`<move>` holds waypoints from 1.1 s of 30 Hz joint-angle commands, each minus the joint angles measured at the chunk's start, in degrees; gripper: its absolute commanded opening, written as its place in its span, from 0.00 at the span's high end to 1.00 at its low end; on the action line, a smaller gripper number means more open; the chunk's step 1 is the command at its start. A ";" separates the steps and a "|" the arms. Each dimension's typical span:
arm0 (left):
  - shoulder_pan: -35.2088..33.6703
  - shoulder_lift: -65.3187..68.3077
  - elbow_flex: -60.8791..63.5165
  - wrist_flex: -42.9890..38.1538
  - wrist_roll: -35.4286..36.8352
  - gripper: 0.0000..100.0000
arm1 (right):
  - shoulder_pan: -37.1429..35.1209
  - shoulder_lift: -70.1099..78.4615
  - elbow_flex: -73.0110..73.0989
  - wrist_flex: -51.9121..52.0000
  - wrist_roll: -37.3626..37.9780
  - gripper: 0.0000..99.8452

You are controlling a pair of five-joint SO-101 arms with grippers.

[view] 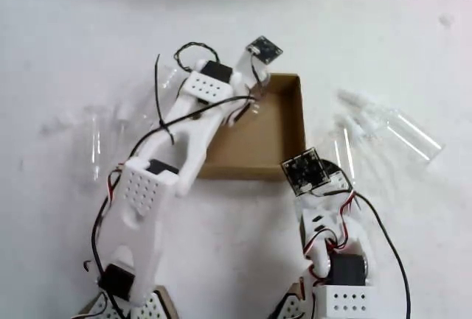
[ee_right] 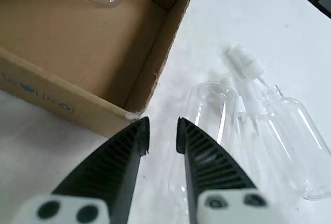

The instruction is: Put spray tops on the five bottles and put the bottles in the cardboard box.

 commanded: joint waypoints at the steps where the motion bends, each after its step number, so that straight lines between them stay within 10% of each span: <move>1: -0.22 -2.59 -3.16 5.36 0.53 0.98 | 0.13 0.13 0.35 -0.13 -0.18 0.93; 21: -6.29 -24.22 -16.53 27.87 0.53 0.98 | 0.13 0.13 0.35 0.04 -0.18 0.93; 33: -14.55 -49.63 6.15 27.43 0.53 0.98 | 0.13 0.13 0.35 0.04 -0.18 0.93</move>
